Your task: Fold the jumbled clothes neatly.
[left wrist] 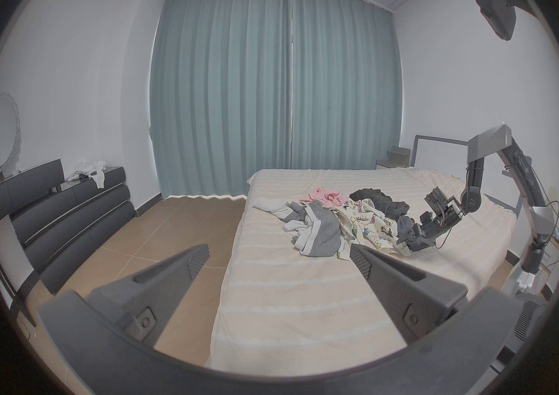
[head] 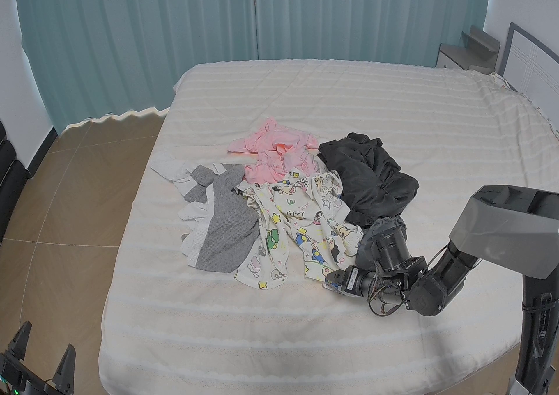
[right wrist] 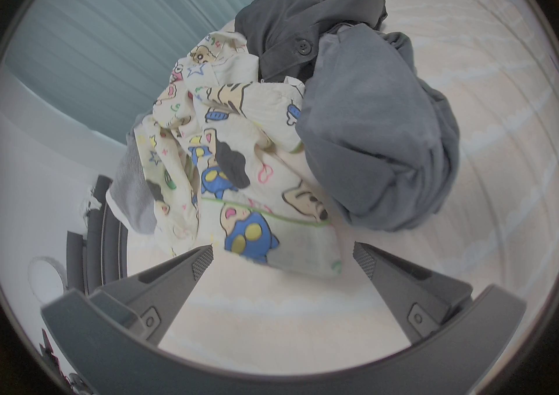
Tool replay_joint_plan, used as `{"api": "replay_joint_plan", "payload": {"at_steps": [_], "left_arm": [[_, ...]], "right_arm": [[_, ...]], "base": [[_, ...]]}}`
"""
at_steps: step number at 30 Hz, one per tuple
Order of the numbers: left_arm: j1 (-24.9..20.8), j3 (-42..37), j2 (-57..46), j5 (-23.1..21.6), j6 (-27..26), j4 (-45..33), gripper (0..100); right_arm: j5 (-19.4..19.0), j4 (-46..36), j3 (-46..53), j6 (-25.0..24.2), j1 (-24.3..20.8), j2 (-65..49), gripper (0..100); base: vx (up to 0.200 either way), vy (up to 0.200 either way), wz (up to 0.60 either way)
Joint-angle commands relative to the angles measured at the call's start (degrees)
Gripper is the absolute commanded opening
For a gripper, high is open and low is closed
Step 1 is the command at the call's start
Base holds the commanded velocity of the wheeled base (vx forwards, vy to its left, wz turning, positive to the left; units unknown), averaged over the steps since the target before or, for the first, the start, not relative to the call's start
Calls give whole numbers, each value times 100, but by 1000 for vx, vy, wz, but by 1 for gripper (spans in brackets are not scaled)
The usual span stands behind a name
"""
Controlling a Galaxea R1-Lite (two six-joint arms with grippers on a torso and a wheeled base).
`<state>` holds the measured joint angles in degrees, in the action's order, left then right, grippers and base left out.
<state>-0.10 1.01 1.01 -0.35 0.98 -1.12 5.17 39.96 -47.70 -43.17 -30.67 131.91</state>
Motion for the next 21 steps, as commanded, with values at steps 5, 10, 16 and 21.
{"api": "replay_joint_plan", "payload": {"at_steps": [5,10,16,21], "left_arm": [[1,-66,-84,9,34,-2,100],[1,-75,-75,9,43,-2,100],[1,-66,-84,9,43,-2,100],[1,-66,-84,9,43,-2,100]], "right_arm": [[19,609,-266,-60,0,590,100],[37,662,-433,-78,26,730,100],[424,1049,-591,-78,26,897,100],[494,1172,-574,-78,17,941,100]], "base": [[0,0,0],[0,0,0],[0,0,0],[0,0,0]]}}
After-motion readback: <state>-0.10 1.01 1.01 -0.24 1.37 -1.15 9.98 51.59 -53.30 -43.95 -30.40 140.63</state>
